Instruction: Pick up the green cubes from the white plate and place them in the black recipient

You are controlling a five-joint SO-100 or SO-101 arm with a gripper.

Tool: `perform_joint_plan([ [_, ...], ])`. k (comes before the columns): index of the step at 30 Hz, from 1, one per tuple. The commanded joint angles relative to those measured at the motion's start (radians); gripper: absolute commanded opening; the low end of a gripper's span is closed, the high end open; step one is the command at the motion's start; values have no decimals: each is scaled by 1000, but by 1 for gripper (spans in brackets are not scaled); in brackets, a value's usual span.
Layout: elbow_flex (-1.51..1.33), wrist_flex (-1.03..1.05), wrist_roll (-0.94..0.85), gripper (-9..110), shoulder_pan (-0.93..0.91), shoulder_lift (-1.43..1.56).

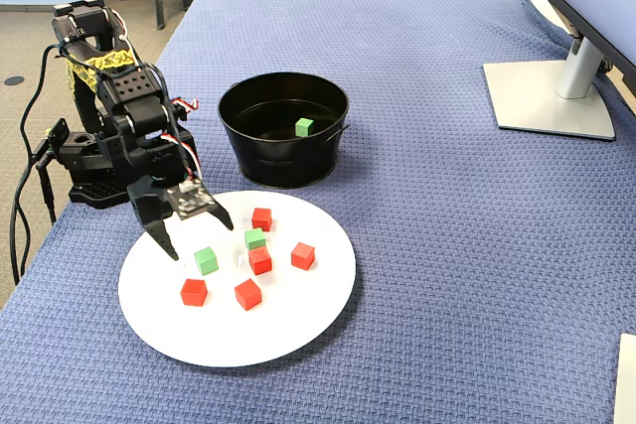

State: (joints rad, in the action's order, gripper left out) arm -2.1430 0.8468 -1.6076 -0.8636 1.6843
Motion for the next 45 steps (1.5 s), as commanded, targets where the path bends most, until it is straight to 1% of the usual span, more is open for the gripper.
perform_joint_plan([
  [1,-12,-92,-23,35,41,-23],
  [7,71,-89,15,30,52,-121],
  [11,98,-84,25,27,48,-129],
  [15,104,-92,37,26,48,-130],
  [19,110,-98,54,19,48,-132],
  [21,104,-106,66,12,49,-129],
  [23,103,-106,86,3,54,-126],
  [24,104,-107,91,0,55,-124],
  [29,106,-118,120,0,54,-109],
  [33,156,18,199,0,57,11],
  [36,321,219,304,0,94,114],
  [38,399,316,353,0,120,186],
  [42,518,466,454,0,216,324],
  [45,615,574,535,0,345,393],
])
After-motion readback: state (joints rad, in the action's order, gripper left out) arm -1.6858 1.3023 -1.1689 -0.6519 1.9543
